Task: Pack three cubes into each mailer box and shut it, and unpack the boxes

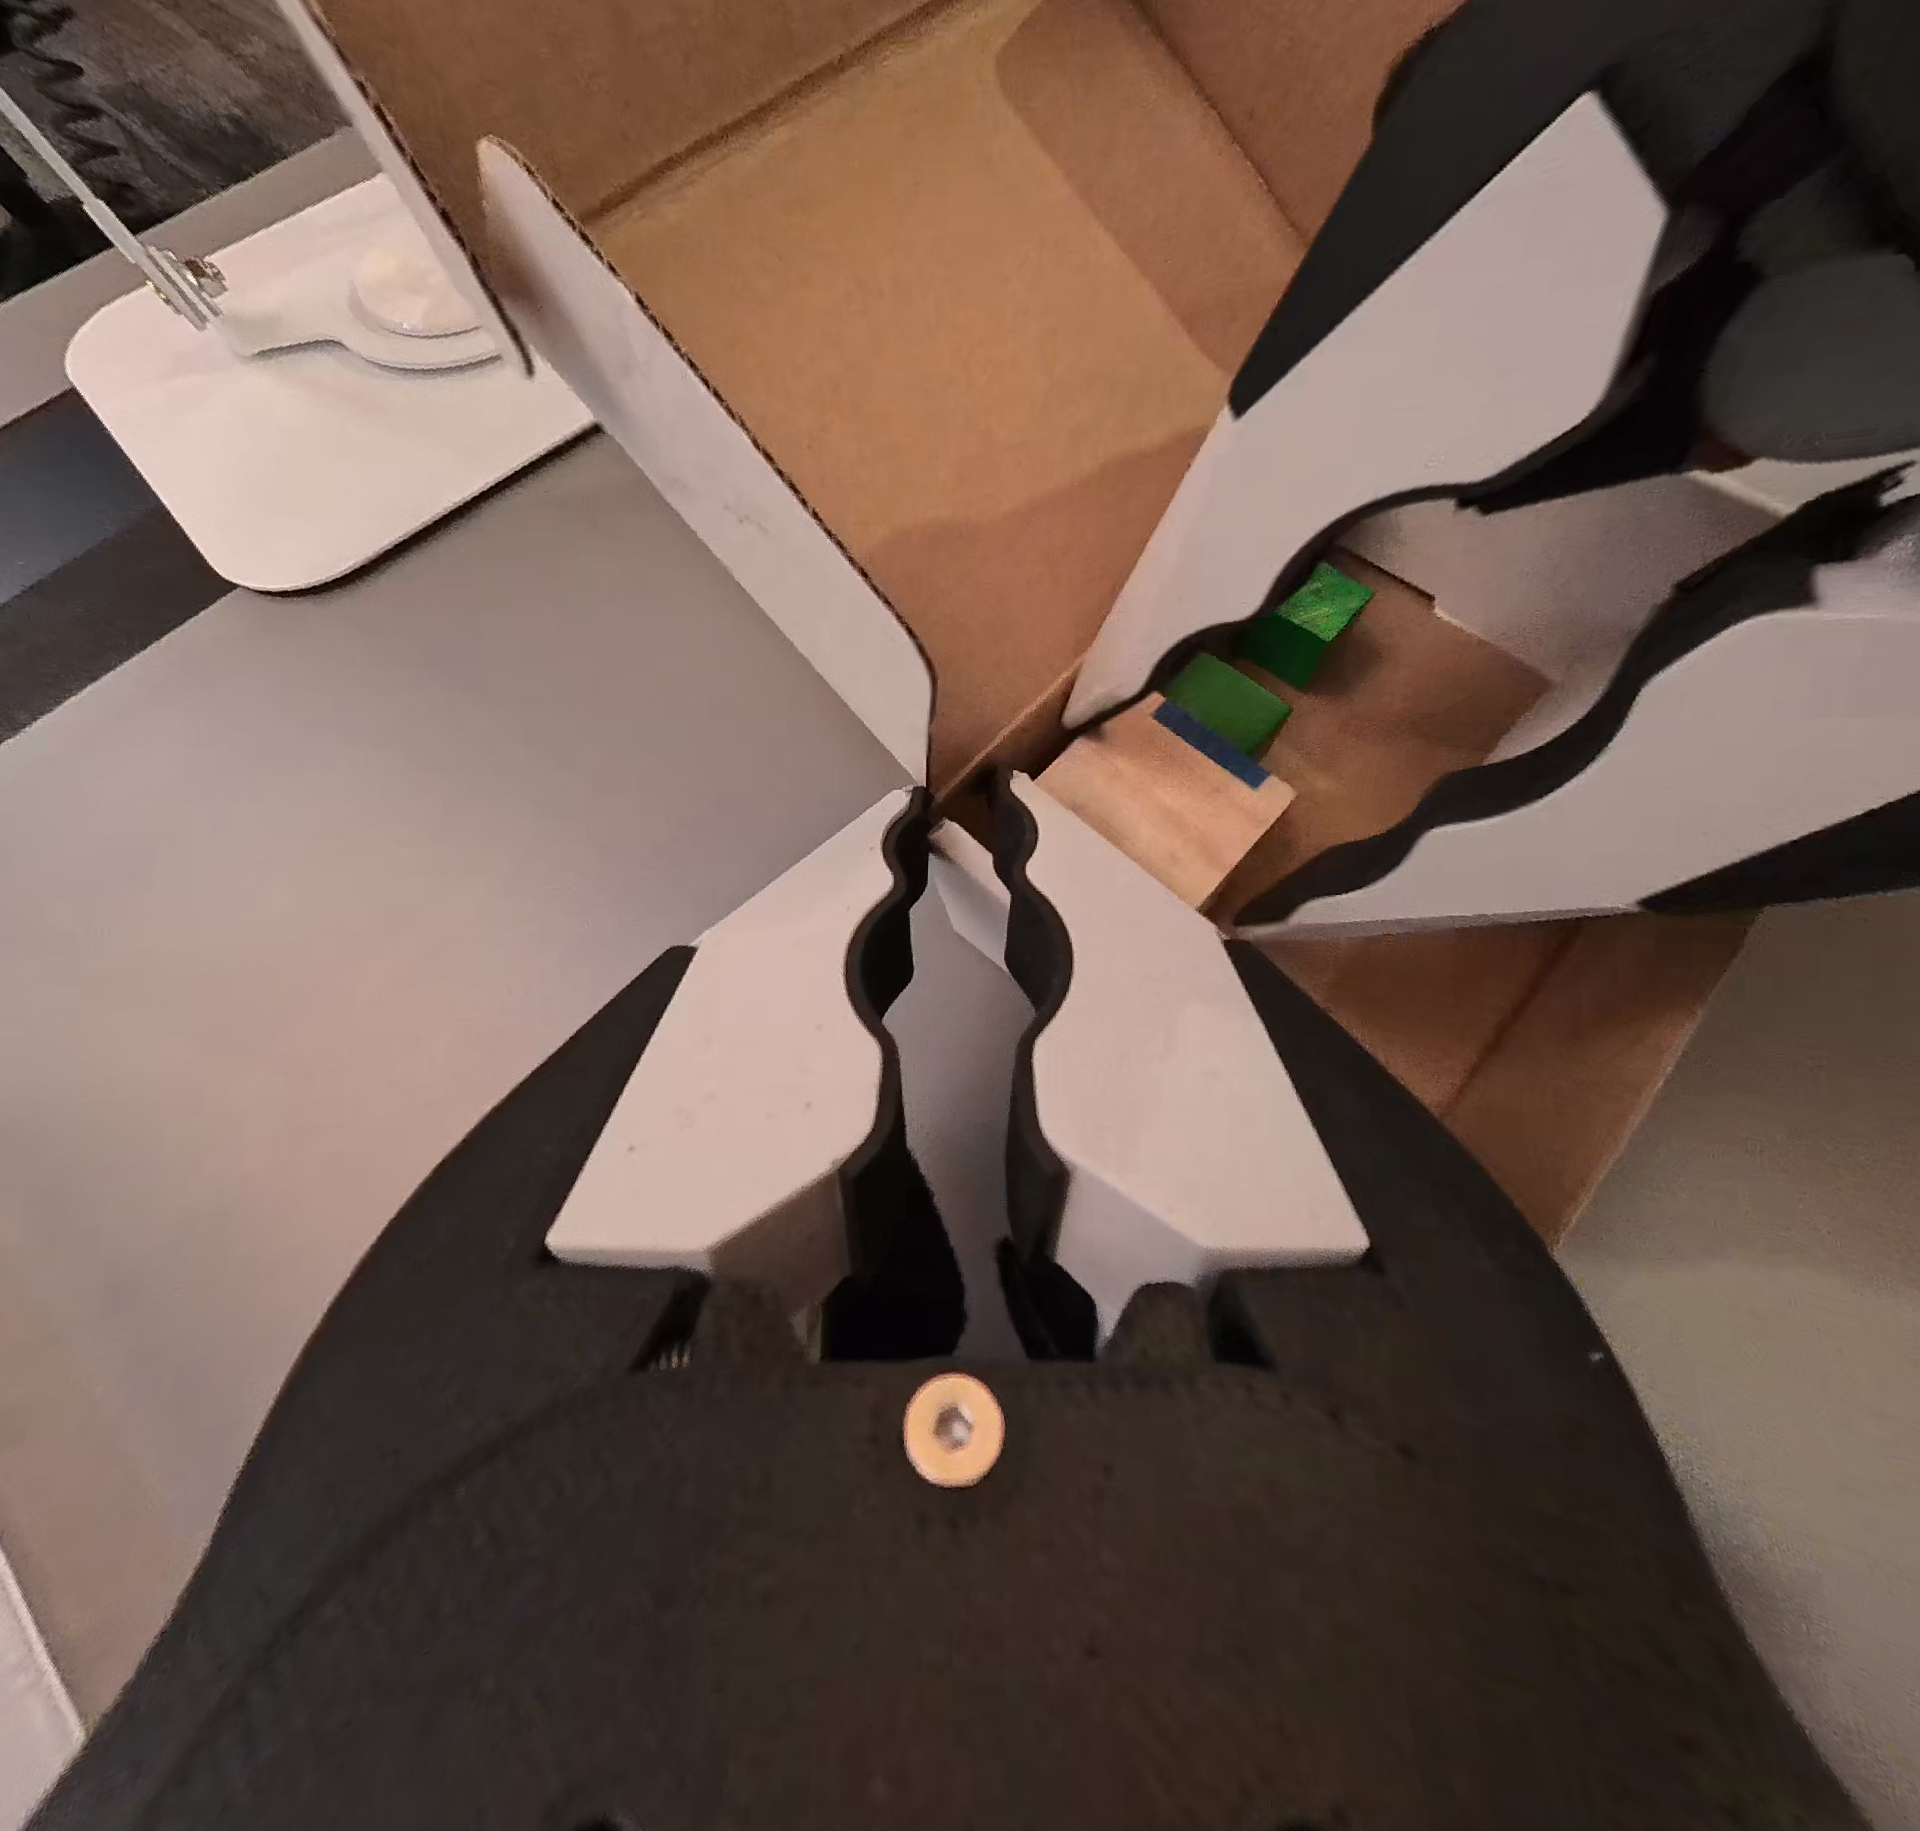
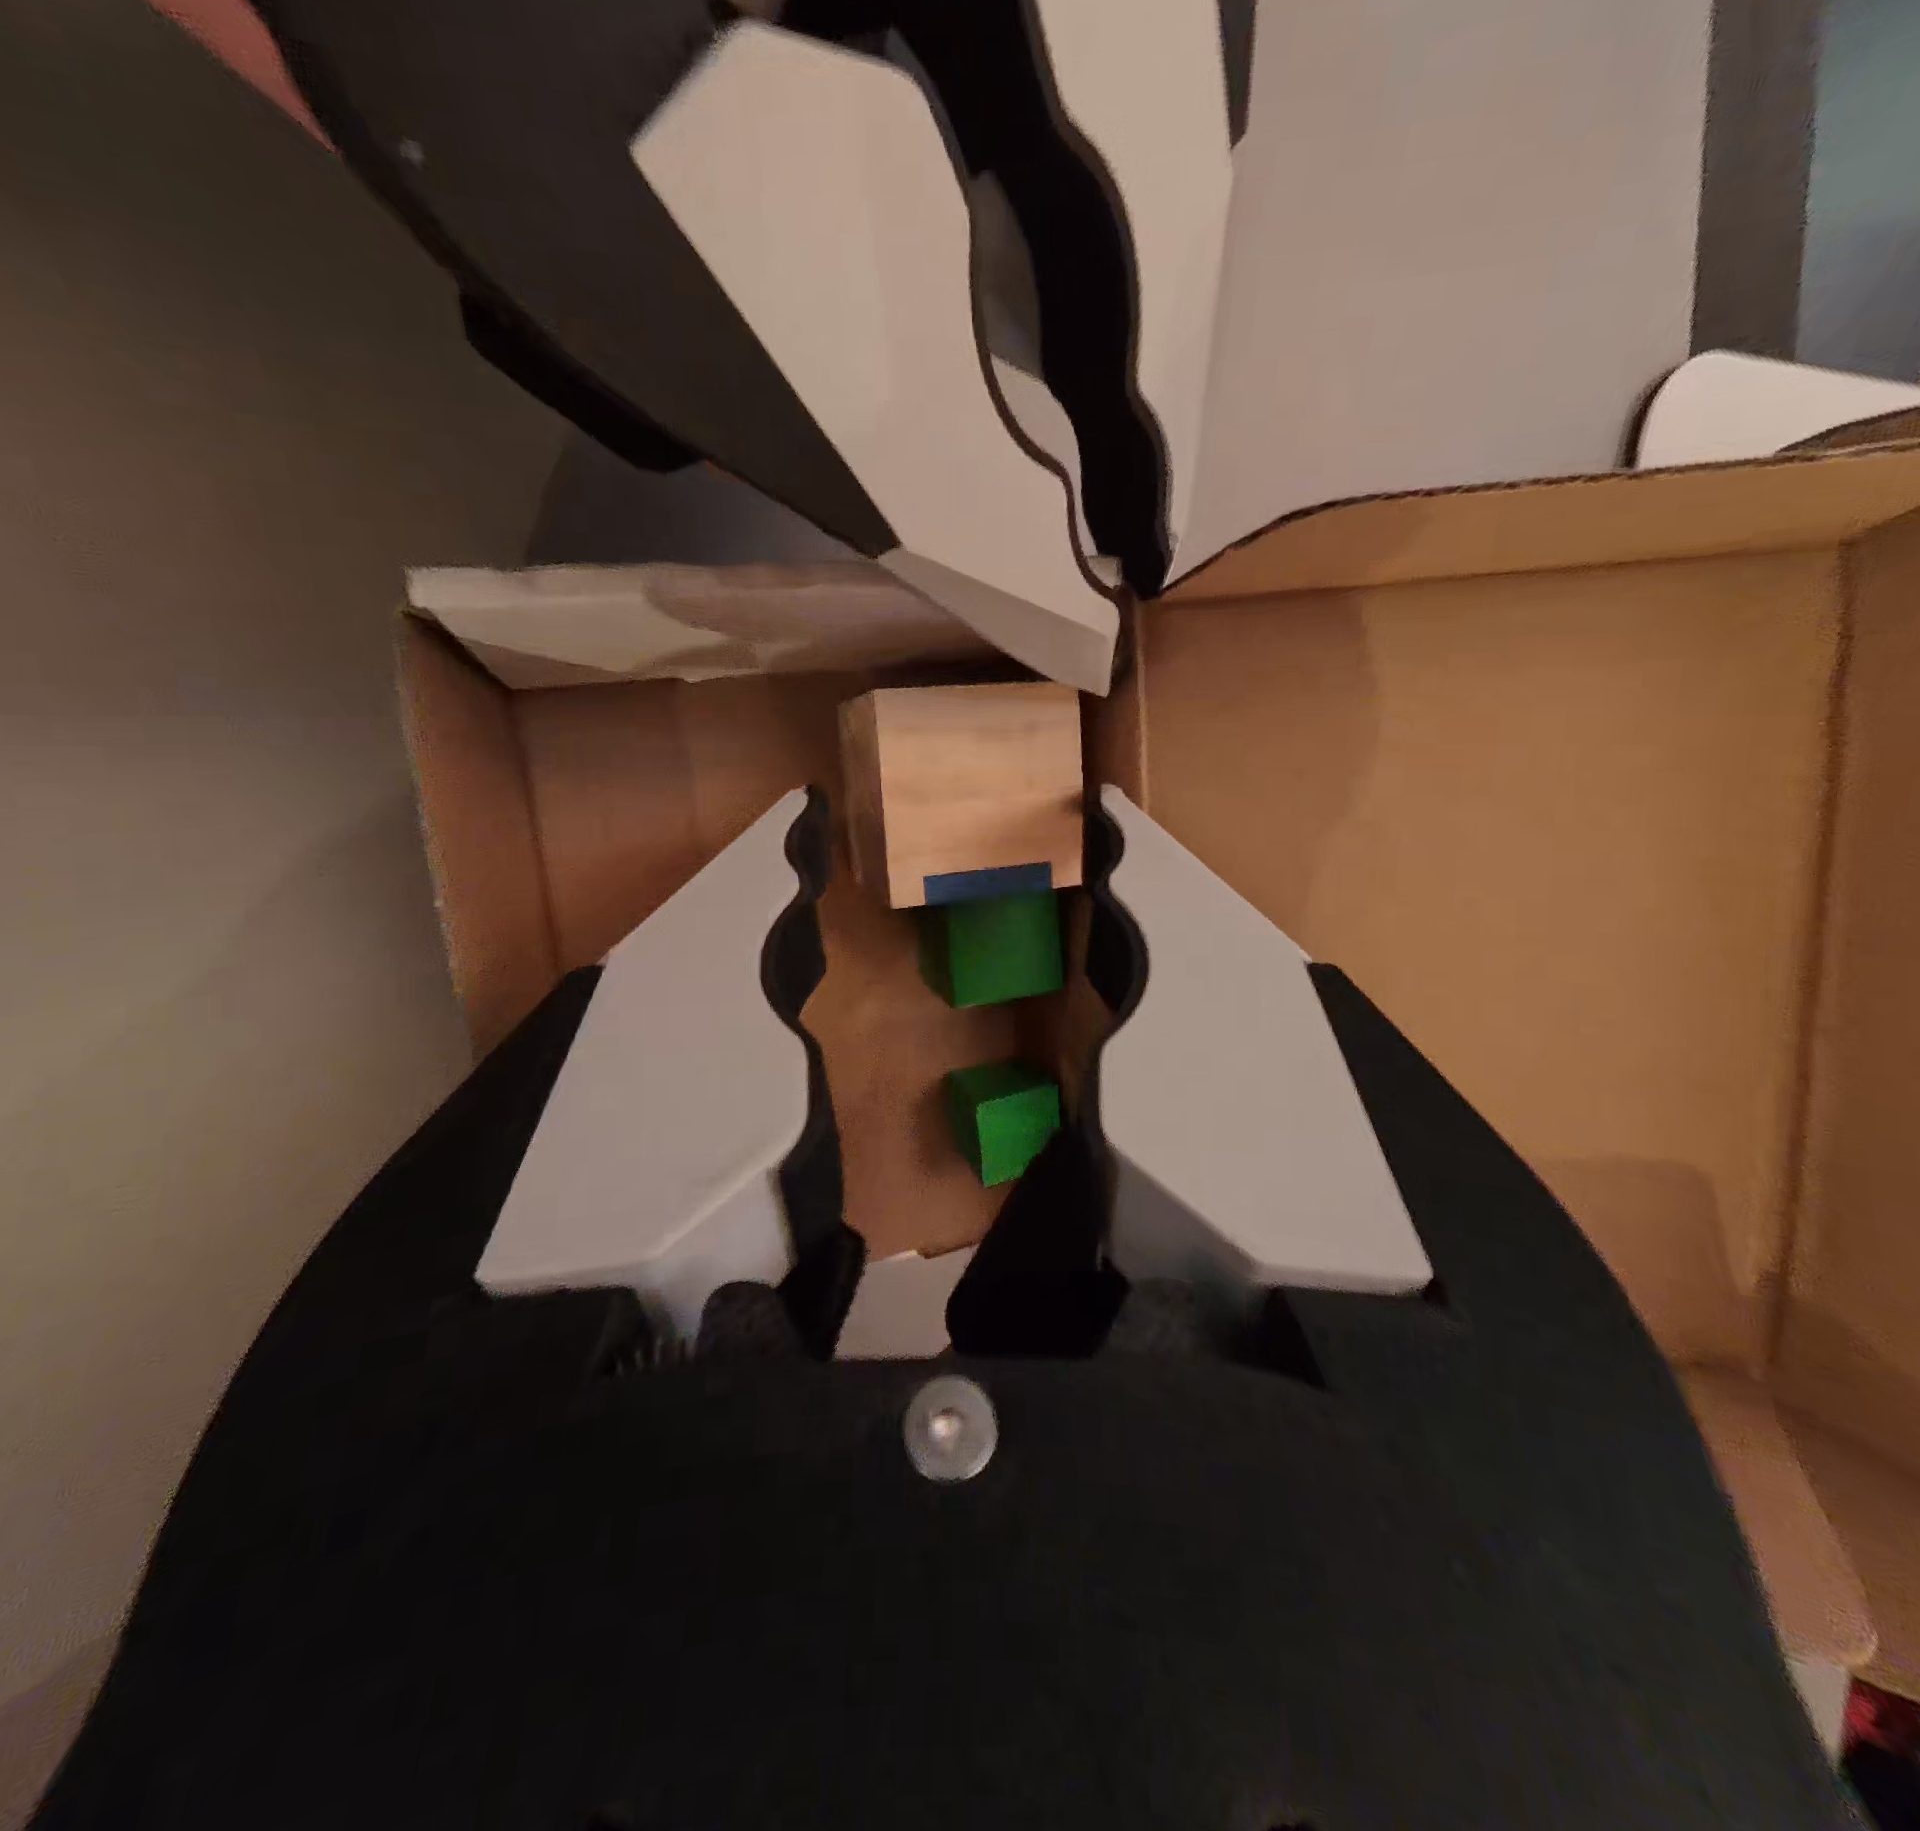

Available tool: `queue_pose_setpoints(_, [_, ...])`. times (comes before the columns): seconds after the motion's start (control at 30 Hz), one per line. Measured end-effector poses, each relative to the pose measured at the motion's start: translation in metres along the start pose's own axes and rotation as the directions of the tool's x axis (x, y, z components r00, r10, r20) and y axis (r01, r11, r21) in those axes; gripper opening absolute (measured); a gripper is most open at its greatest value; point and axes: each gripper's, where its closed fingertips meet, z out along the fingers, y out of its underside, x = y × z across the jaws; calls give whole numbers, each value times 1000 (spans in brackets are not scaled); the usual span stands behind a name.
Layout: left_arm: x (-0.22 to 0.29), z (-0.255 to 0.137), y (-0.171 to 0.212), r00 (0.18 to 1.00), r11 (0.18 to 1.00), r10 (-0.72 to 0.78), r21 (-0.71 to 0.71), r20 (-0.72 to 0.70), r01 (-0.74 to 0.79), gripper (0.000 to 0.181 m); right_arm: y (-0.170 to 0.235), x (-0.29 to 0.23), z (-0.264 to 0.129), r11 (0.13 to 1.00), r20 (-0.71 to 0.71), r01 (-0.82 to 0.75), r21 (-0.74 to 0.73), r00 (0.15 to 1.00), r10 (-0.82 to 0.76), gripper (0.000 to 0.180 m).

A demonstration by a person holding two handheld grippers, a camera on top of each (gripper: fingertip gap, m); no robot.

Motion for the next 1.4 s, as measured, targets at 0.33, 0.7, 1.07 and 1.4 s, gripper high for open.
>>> queue_pose_setpoints(0.33, [-1,1,-1,1000,1000,3,11,8,-4,9,3,-13,-5,998,63,42,-36,997,-39,51])
queue_pose_setpoints(0.7, [-3,-1,0,1000,1000,11,18,11,-11,9,-3,-4,-46,994,41,-8,109,999,4,46])
queue_pose_setpoints(1.07, [-2,0,0,1000,1000,4,25,0,-4,9,208,62,-241,975,-277,-193,-107,948,157,46])
queue_pose_setpoints(1.4, [-2,0,0,1000,1000,-9,30,0,9,9,317,16,-158,934,34,-129,-334,988,148,46])
